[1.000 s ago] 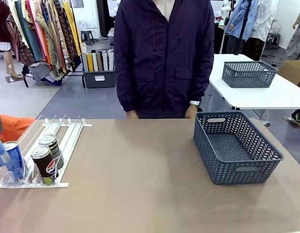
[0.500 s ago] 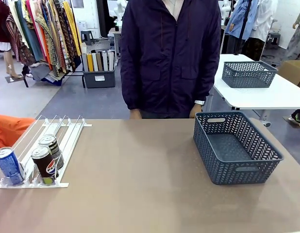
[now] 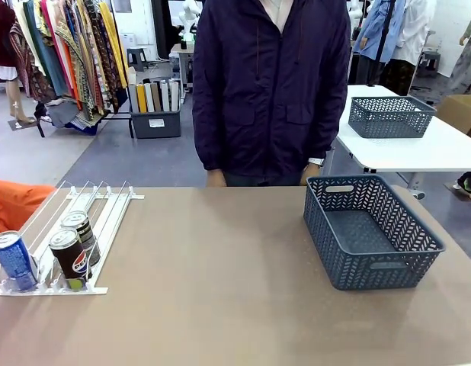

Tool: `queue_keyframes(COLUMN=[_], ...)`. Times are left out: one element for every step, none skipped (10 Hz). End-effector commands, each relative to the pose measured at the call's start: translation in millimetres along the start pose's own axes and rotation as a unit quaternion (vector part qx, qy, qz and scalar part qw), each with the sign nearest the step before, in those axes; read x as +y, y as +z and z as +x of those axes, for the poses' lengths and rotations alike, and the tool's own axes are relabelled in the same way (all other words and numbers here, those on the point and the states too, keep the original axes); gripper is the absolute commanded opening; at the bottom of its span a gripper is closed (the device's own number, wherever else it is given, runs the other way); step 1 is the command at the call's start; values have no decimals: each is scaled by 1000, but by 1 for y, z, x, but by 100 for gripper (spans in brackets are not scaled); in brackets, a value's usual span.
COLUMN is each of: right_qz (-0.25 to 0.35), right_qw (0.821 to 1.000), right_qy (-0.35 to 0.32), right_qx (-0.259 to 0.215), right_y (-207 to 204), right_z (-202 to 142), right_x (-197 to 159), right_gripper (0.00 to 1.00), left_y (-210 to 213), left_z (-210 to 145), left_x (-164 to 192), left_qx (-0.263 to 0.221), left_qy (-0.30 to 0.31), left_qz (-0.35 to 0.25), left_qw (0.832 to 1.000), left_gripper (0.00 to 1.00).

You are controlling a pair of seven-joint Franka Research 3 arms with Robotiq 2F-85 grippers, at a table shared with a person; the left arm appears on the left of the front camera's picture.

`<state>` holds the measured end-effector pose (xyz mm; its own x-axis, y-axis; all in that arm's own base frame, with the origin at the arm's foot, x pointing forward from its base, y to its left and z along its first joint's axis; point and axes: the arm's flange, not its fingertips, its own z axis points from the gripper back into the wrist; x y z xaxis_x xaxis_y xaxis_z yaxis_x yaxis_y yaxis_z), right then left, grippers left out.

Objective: Retrieve and store the cans from the dispenser.
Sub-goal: Pick up one can from the Automatic Can Dispenser and place it in the middle of the table.

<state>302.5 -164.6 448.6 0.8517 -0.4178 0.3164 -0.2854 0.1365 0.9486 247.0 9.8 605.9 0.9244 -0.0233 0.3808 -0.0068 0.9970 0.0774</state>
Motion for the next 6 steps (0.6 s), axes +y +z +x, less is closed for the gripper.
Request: queue_keyframes(right_qz=[7, 7, 7, 7, 7, 7], right_qw=[1000, 1000, 1000, 1000, 1000, 1000], right_qy=[3, 3, 3, 3, 3, 3], right_qx=[-3, -3, -3, -3, -3, -3], right_y=[-1, -1, -1, -1, -1, -1], right_z=[2, 2, 2, 2, 2, 2], right_x=[5, 5, 5, 5, 5, 5], right_gripper=[100, 100, 100, 100, 100, 100], left_y=[-2, -6, -12, -26, -45, -71], left_z=[19, 50, 80, 108, 128, 141], left_x=[-17, -52, -90, -133, -179, -236], left_qx=[-6, -20, -12, 0, 17, 44], left_qy=[-9, -33, -62, -85, -96, -116], left_qz=[-14, -40, -67, -116, -148, -188], left_qw=[1000, 998, 996, 990, 984, 974], left_gripper=[0, 0, 0, 0, 0, 0])
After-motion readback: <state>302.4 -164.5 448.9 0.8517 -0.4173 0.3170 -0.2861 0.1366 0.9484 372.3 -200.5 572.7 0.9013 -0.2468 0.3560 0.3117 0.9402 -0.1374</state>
